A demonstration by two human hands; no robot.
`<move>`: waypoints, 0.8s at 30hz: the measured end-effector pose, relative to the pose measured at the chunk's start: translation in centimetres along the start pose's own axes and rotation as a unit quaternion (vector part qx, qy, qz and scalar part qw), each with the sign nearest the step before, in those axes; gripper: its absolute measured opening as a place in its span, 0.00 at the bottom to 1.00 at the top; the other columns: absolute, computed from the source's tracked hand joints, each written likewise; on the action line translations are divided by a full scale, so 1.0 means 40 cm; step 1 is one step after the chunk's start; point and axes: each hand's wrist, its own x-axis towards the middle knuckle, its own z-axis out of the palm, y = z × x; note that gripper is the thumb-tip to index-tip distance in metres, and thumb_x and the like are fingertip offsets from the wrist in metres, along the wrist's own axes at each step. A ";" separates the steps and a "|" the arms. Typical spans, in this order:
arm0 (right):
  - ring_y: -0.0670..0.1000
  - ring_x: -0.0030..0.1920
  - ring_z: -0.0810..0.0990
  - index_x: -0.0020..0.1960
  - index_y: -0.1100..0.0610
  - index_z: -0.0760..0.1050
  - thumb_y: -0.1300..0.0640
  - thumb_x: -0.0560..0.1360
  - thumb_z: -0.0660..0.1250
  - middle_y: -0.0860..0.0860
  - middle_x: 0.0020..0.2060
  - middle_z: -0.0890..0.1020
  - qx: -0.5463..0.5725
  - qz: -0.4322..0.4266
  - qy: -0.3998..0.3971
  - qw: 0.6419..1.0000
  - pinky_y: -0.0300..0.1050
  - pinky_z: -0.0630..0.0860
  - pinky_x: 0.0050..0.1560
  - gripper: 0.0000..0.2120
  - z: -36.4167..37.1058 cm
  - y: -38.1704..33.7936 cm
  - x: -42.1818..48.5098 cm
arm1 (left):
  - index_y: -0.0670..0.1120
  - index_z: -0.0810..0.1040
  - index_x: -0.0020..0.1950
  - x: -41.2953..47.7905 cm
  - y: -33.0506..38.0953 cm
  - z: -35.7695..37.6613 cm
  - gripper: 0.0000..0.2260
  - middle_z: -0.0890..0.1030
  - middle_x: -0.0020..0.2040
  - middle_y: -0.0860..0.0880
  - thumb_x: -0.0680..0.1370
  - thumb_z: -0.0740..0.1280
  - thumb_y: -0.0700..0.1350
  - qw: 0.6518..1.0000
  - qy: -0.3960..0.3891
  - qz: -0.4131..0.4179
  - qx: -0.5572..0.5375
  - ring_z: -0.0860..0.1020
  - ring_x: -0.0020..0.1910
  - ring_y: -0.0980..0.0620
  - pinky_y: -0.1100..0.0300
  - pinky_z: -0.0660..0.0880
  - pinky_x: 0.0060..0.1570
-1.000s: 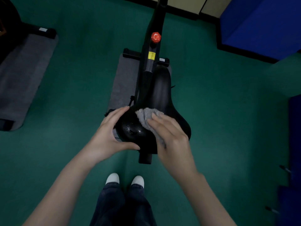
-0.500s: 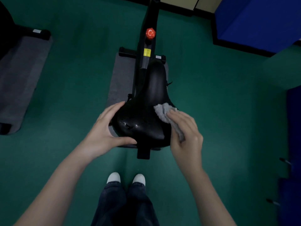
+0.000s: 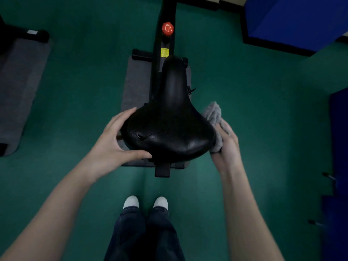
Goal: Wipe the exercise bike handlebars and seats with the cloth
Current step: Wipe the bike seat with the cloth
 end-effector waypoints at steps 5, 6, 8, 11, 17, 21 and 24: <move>0.46 0.53 0.82 0.57 0.55 0.77 0.65 0.80 0.59 0.49 0.50 0.85 0.047 -0.092 0.197 0.975 0.43 0.77 0.57 0.12 0.039 0.095 -0.121 | 0.60 0.64 0.72 -0.002 0.000 0.001 0.47 0.65 0.69 0.61 0.54 0.78 0.56 1.000 0.002 -0.006 -0.003 0.63 0.67 0.68 0.63 0.62 0.67; 0.48 0.55 0.81 0.57 0.53 0.78 0.64 0.80 0.60 0.51 0.53 0.84 0.013 -0.126 0.230 0.965 0.45 0.77 0.58 0.12 0.057 0.107 -0.142 | 0.60 0.64 0.72 -0.002 0.001 0.001 0.47 0.65 0.69 0.61 0.54 0.78 0.56 1.000 0.003 -0.007 -0.004 0.63 0.67 0.68 0.61 0.62 0.68; 0.50 0.58 0.80 0.57 0.53 0.78 0.64 0.78 0.61 0.52 0.56 0.82 -0.086 -0.216 0.275 0.933 0.49 0.75 0.61 0.12 0.094 0.131 -0.179 | 0.61 0.64 0.72 -0.002 -0.001 0.001 0.47 0.65 0.69 0.61 0.54 0.78 0.56 1.000 0.004 -0.007 -0.002 0.64 0.68 0.68 0.58 0.63 0.70; 0.48 0.61 0.78 0.60 0.61 0.77 0.66 0.76 0.61 0.53 0.58 0.81 -0.187 -0.313 0.266 0.892 0.43 0.73 0.64 0.14 0.117 0.146 -0.208 | 0.60 0.64 0.72 -0.002 -0.002 0.001 0.47 0.65 0.69 0.61 0.54 0.77 0.57 1.000 0.005 -0.003 0.000 0.64 0.67 0.68 0.60 0.63 0.69; 0.47 0.58 0.79 0.59 0.63 0.76 0.68 0.78 0.61 0.53 0.54 0.81 -0.201 -0.314 0.291 0.881 0.41 0.74 0.61 0.11 0.128 0.118 -0.183 | 0.58 0.63 0.73 -0.005 -0.004 0.000 0.47 0.66 0.68 0.61 0.55 0.77 0.58 1.000 0.005 0.004 0.005 0.62 0.67 0.71 0.70 0.61 0.66; 0.53 0.63 0.75 0.58 0.66 0.76 0.72 0.75 0.61 0.56 0.57 0.79 -0.310 -0.407 0.216 0.831 0.50 0.71 0.66 0.14 0.184 0.187 -0.250 | 0.57 0.63 0.72 -0.008 0.004 0.002 0.46 0.66 0.69 0.58 0.55 0.77 0.57 1.000 0.008 0.010 0.003 0.63 0.68 0.67 0.59 0.62 0.71; 0.56 0.61 0.76 0.56 0.67 0.78 0.75 0.71 0.62 0.55 0.55 0.80 -0.421 -0.447 0.122 0.780 0.54 0.70 0.65 0.16 0.194 0.193 -0.265 | 0.54 0.64 0.73 -0.010 0.005 0.004 0.47 0.66 0.70 0.56 0.55 0.76 0.58 1.000 0.015 0.010 0.014 0.63 0.70 0.62 0.54 0.62 0.72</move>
